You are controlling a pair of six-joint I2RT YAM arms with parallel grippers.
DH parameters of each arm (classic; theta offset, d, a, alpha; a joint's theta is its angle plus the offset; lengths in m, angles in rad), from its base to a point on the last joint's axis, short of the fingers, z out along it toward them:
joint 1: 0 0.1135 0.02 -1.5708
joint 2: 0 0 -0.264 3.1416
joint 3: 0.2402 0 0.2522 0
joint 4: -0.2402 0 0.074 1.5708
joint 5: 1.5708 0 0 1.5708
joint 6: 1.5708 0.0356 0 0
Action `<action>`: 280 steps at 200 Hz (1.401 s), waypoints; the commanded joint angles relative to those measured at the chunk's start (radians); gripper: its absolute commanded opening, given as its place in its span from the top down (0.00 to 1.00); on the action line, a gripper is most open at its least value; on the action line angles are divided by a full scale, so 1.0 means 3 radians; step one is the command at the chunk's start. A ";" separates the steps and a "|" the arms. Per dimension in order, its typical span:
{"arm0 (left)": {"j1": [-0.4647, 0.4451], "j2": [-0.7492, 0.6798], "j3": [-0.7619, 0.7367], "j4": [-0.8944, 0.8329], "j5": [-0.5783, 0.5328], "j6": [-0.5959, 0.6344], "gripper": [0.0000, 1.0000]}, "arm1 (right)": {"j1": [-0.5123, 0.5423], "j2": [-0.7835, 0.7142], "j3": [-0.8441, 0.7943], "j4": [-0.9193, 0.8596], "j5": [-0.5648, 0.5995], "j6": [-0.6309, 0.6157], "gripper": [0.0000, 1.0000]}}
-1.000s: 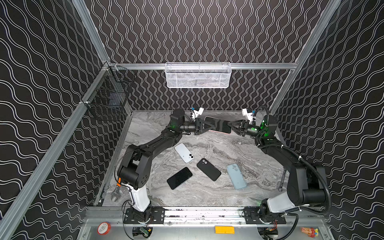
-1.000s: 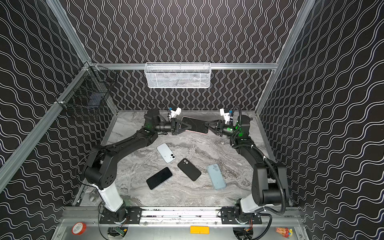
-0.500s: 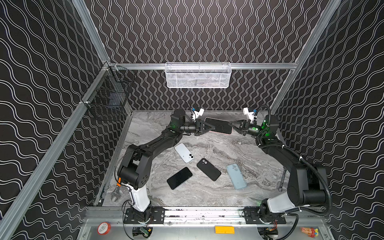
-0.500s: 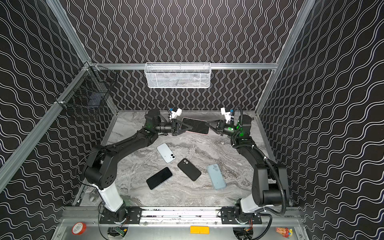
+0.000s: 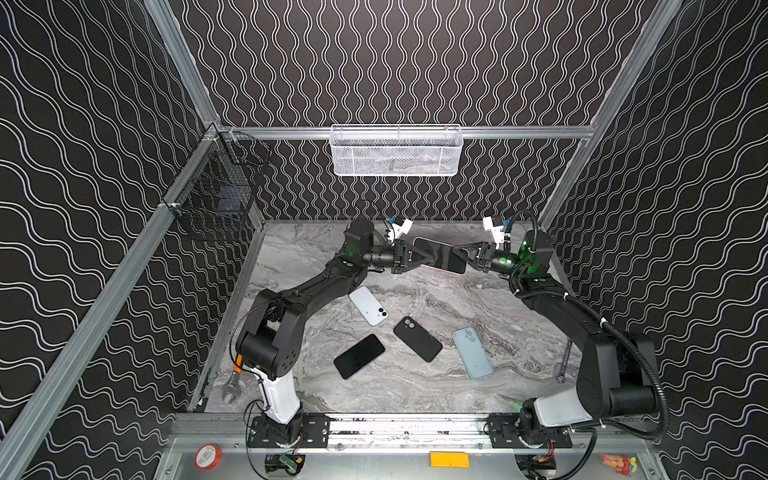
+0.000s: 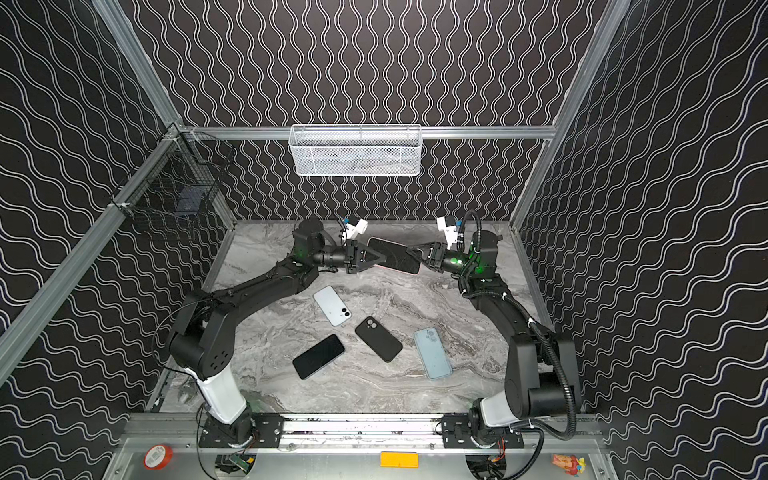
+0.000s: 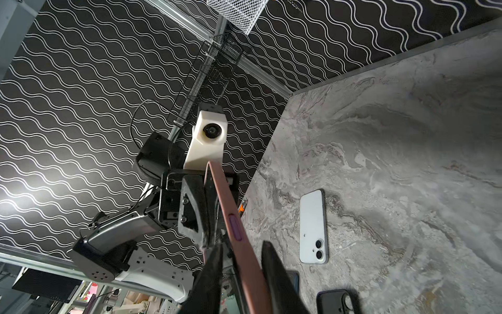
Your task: Put the phone into the phone case
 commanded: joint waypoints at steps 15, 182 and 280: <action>0.0014 -0.0064 0.0072 -0.0196 -0.0224 0.0213 1.00 | 0.0036 -0.0076 -0.0030 -0.0046 -0.0081 -0.0144 0.90; -0.0149 -0.0233 -0.0698 0.2035 -0.1455 -0.1034 0.68 | 0.0509 -0.0610 -0.0600 0.0958 0.1508 0.0901 1.00; -0.0035 -0.0379 -0.0726 0.1861 -0.1208 -0.0953 1.00 | 0.0574 -0.0569 -0.0426 0.0399 0.1032 0.0346 0.74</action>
